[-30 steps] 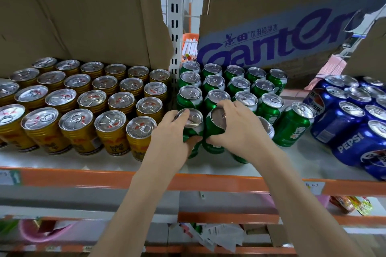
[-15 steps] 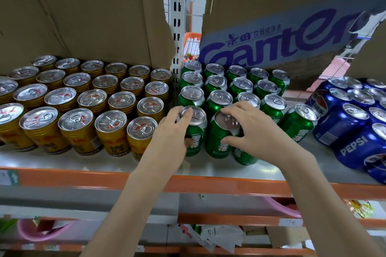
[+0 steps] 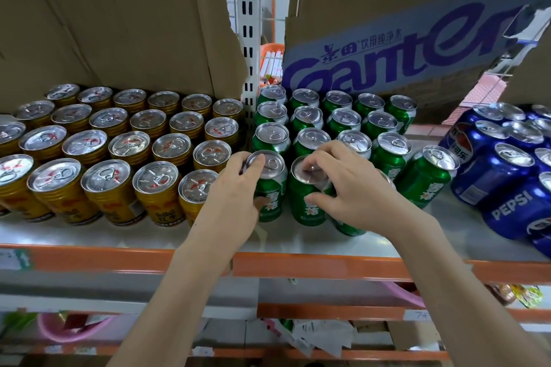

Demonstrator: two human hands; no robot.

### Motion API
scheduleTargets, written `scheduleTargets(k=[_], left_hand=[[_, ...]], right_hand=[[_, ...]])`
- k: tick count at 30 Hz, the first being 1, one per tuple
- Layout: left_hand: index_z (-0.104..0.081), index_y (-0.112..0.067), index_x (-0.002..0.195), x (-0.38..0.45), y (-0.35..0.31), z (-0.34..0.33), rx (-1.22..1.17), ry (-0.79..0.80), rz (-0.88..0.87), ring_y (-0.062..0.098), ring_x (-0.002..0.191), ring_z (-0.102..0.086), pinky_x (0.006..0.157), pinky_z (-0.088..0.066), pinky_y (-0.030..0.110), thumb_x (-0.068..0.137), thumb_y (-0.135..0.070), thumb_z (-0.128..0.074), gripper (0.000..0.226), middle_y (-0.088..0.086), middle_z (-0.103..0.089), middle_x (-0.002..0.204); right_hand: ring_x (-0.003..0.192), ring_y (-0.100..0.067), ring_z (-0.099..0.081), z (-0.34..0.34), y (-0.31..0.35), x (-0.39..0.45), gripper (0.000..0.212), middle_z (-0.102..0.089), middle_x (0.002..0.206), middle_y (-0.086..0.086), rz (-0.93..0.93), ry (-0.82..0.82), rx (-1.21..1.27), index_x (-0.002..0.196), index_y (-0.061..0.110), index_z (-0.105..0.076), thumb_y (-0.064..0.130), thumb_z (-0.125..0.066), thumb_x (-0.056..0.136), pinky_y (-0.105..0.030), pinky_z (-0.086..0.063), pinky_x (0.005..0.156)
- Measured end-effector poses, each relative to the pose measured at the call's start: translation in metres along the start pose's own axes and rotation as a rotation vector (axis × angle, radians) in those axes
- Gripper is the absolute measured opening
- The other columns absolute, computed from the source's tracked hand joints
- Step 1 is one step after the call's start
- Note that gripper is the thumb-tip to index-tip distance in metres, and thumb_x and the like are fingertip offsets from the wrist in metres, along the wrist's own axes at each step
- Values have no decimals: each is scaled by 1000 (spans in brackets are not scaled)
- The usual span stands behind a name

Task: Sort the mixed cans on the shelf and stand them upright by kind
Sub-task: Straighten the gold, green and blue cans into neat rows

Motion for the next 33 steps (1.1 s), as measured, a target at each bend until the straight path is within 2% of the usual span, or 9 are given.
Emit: scheduleTargets(k=[3, 8, 14, 17, 21, 24, 27, 29, 33], left_hand=[[-39, -11, 141, -1, 1, 3, -12, -13, 22, 22, 121, -44, 96, -37, 26, 82, -8, -70, 67, 5, -39, 139], [-46, -10, 137, -3, -6, 5, 6, -29, 34, 23, 114, -50, 93, -40, 29, 79, -15, -73, 64, 7, -44, 134], [-48, -7, 135, 0, -7, 5, -17, -38, 32, 27, 115, -50, 93, -40, 30, 78, -8, -73, 62, 10, -46, 132], [-49, -5, 134, 1, -5, 2, -26, -45, 28, 28, 115, -51, 90, -36, 25, 77, -5, -73, 62, 12, -47, 132], [-49, -3, 133, 0, -2, -1, -25, -45, 19, 31, 115, -52, 91, -40, 31, 75, -4, -74, 63, 13, -47, 132], [-41, -8, 140, -1, -9, 3, 33, -60, 16, 28, 128, -40, 102, -37, 33, 79, -12, -72, 69, 10, -36, 142], [-27, -13, 147, -3, -24, 11, 108, -93, 24, 23, 139, -22, 107, -28, 30, 82, -23, -69, 78, 6, -23, 151], [-35, -11, 143, -2, -43, 17, 112, -153, -31, 27, 134, -33, 102, -30, 28, 80, -23, -71, 74, 9, -36, 144], [-59, -9, 119, 1, -90, 3, 75, -270, -197, 27, 99, -59, 88, -46, 36, 81, -27, -62, 43, 6, -61, 108]], right_hand=[[102, -19, -45, -2, 1, 2, 44, -43, 117, -1, 30, 13, 19, 120, 19, -51, 30, -69, 81, -26, -38, 85], [90, -11, -42, -1, -6, -5, 51, -40, 120, 4, 38, 26, -6, 127, 25, -48, 38, -67, 82, -22, -30, 71], [88, -12, -43, -2, -10, -3, 43, -40, 122, 5, 63, 28, 75, 121, 23, -49, 31, -67, 83, -23, -30, 72], [90, -10, -39, -3, -9, -2, 42, -39, 123, 4, 78, 17, 84, 121, 21, -49, 28, -67, 84, -22, -32, 75], [104, -13, -44, -1, -9, -2, 48, -38, 127, 7, 83, 8, 82, 126, 23, -44, 31, -66, 84, -22, -35, 79], [119, -10, -38, 3, -14, -4, 66, -35, 134, 9, 60, 23, 46, 138, 27, -32, 43, -64, 83, -22, -36, 88], [117, -1, -35, 17, -23, -15, 69, -34, 137, 12, 37, -9, 96, 142, 27, -30, 52, -58, 84, -13, -27, 89], [116, -1, -38, 33, -37, -24, 58, -41, 135, 9, 3, -97, 97, 139, 22, -38, 47, -53, 88, -9, -22, 88], [110, -18, -53, 59, -83, -52, 36, -56, 122, -3, -112, -332, 45, 123, 11, -58, 22, -58, 90, -18, -32, 89]])
Point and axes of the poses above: each hand's wrist, its own x-axis towards the middle knuckle, its own z-axis out of the back of the hand, y = z × x, the point moved 8 cm from there along x, towards the middle knuckle
